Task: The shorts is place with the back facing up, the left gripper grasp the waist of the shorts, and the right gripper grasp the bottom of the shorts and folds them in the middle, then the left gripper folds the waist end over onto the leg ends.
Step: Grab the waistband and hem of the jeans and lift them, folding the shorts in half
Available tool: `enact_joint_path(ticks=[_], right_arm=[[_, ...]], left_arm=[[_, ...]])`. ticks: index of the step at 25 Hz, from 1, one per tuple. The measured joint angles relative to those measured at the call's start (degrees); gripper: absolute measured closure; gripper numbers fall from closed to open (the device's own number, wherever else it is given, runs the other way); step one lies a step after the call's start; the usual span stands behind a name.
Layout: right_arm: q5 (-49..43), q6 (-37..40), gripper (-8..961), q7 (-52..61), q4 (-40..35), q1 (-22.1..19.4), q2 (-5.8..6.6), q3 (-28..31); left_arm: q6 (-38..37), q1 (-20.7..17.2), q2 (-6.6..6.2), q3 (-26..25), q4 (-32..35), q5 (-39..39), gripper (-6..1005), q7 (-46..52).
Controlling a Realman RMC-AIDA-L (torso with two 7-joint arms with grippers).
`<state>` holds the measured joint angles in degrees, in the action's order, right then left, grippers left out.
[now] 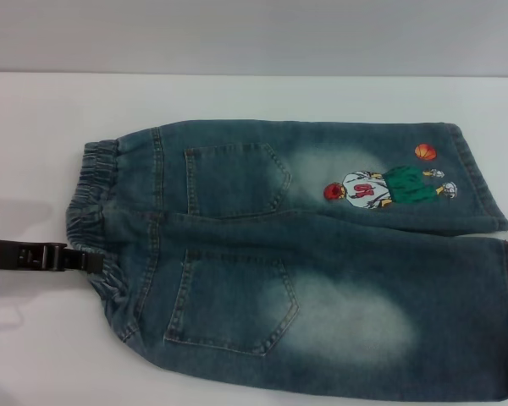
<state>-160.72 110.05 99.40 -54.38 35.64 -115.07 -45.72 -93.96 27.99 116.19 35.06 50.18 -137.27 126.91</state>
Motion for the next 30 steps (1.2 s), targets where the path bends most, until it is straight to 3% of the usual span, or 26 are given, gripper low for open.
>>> enact_joint_path(ticks=[12, 22, 30], right_arm=[[0.0, -0.5, 469, -0.2, -0.2, 0.6, -1.61, -1.7], [-0.1, -0.5, 532, -0.2, -0.4, 0.5, -1.72, -2.1], [-0.4, -0.7, 752, -0.2, -0.4, 0.5, -1.64, -2.3]], left_arm=[[0.1, 0.0, 0.06, 0.0, 0.0, -0.1, 966, 0.0], [0.1, -0.1, 0.09, 0.0, 0.0, 0.0, 966, -0.1], [-0.1, -0.1, 0.09, -0.2, 0.0, 0.1, 967, -0.1]])
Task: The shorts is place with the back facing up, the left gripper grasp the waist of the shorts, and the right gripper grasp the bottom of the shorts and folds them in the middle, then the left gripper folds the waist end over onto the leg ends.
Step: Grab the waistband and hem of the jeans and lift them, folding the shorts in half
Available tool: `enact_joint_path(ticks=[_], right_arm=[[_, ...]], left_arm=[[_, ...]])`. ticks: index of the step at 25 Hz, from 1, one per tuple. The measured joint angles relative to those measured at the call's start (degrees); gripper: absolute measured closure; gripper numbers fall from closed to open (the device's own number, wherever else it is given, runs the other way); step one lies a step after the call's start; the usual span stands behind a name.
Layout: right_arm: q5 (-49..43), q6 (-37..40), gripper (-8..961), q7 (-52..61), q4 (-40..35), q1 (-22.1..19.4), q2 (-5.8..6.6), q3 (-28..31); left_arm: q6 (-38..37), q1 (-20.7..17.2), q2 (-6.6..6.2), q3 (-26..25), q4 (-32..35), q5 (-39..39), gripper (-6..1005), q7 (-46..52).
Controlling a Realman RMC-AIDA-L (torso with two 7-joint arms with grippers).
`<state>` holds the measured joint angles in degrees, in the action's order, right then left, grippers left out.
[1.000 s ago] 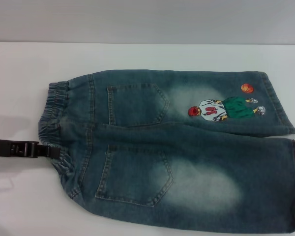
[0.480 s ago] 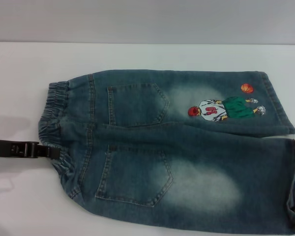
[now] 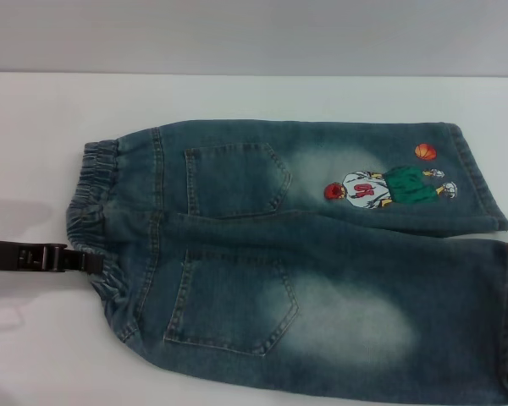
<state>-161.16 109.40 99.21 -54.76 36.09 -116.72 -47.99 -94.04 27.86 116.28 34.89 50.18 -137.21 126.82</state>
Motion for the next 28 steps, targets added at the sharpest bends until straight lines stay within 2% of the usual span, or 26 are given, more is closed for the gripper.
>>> enact_joint_path(ticks=[5, 12, 20, 28], right_arm=[[0.1, -0.1, 948, -0.5, 0.0, -0.3, -0.07, 0.0], [4.8, -1.4, 953, -4.5, -4.7, -3.1, -0.63, 3.8], [14.9, -3.4, 954, -11.7, -6.8, -5.6, -0.11, 16.9], [24.7, -8.4, 955, -14.1, -6.2, -7.6, -0.60, 18.5]], left_arm=[[-0.1, 0.1, 0.00, -0.2, 0.0, 0.0, 967, -0.1], [0.3, 0.1, -0.01, -1.8, 0.3, 0.4, 967, 0.0], [0.6, -0.6, -0.42, -4.7, 0.6, 4.8, 967, -0.3], [3.5, -1.9, -0.10, -7.0, -0.1, 9.4, 967, -3.4]])
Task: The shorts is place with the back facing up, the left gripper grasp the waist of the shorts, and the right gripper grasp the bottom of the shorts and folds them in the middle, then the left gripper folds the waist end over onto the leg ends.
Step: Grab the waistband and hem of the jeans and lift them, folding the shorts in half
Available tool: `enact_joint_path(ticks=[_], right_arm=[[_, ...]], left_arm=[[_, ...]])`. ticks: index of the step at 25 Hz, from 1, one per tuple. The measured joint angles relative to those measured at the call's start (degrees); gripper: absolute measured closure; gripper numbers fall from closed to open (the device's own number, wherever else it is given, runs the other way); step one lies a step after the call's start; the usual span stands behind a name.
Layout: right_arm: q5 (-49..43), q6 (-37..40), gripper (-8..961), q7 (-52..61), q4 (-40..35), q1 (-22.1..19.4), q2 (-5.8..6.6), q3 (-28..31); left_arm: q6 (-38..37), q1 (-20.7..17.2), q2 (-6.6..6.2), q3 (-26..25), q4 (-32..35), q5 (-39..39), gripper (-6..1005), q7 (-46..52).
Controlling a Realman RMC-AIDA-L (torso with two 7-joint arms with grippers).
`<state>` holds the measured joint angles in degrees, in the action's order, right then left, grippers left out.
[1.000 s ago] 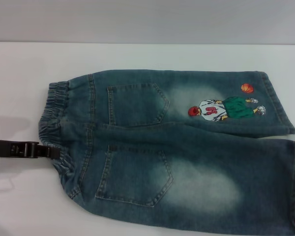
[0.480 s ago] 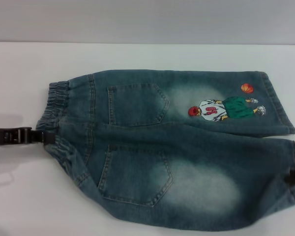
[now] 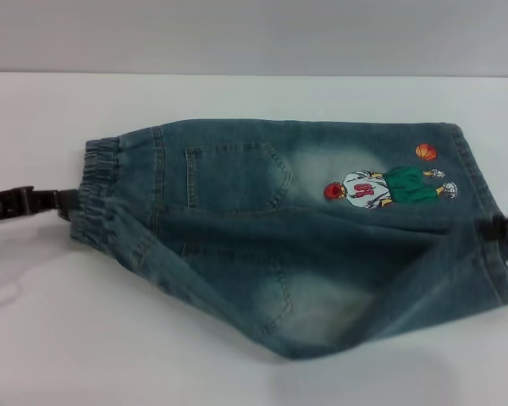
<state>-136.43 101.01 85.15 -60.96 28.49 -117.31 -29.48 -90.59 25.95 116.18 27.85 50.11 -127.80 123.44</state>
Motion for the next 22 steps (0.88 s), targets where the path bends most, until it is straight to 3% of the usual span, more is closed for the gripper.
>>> enact_joint_path(ticks=[7, 14, 22], right_arm=[[10.5, -5.9, 955, -0.3, 2.9, -0.3, -0.06, -0.3], [14.0, -13.3, 955, -1.1, 6.8, 1.4, -1.45, -1.4], [23.6, -23.3, 954, -7.5, 14.6, 2.5, -1.52, -6.6]], left_arm=[[7.0, -1.0, 1.17, -0.9, -1.4, 5.3, 966, -3.9], [11.1, -1.4, 1.16, -0.9, -5.0, 10.3, 966, -8.2], [14.3, -1.5, 1.44, -0.8, -8.5, 15.5, 966, -15.3]])
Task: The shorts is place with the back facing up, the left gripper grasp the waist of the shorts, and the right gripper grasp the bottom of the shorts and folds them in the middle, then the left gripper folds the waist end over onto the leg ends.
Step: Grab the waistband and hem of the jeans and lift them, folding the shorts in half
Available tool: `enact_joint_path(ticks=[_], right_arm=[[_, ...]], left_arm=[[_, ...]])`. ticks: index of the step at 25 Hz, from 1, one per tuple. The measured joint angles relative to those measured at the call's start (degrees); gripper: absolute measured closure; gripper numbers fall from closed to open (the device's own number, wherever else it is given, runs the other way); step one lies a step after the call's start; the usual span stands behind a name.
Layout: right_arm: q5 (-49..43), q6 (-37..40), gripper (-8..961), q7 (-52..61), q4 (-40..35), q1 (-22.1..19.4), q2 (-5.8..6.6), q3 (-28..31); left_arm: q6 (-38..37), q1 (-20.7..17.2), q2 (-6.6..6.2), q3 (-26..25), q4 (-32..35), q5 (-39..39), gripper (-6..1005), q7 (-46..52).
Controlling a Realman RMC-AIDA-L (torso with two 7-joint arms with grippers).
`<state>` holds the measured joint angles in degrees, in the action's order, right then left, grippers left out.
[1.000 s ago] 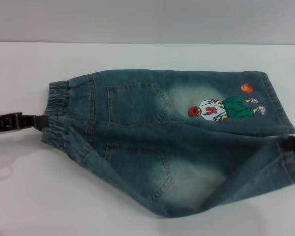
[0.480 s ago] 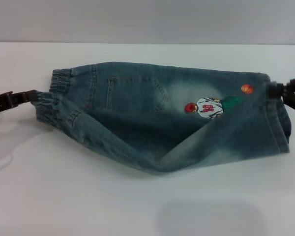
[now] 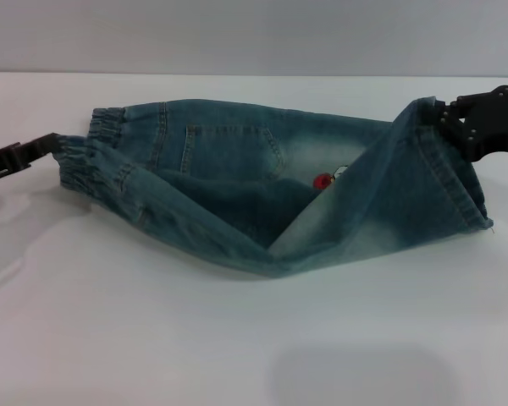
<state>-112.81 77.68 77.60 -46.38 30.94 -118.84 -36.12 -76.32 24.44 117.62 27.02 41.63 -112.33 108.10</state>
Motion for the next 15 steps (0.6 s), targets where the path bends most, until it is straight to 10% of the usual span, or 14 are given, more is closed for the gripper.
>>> enact_joint_path(ticks=[15], right_arm=[[10.2, -3.2, 955, -1.9, 2.3, -1.7, -0.13, -1.4]], left_arm=[[3.8, 0.3, 0.06, 0.1, -0.8, 5.5, 966, -5.5]])
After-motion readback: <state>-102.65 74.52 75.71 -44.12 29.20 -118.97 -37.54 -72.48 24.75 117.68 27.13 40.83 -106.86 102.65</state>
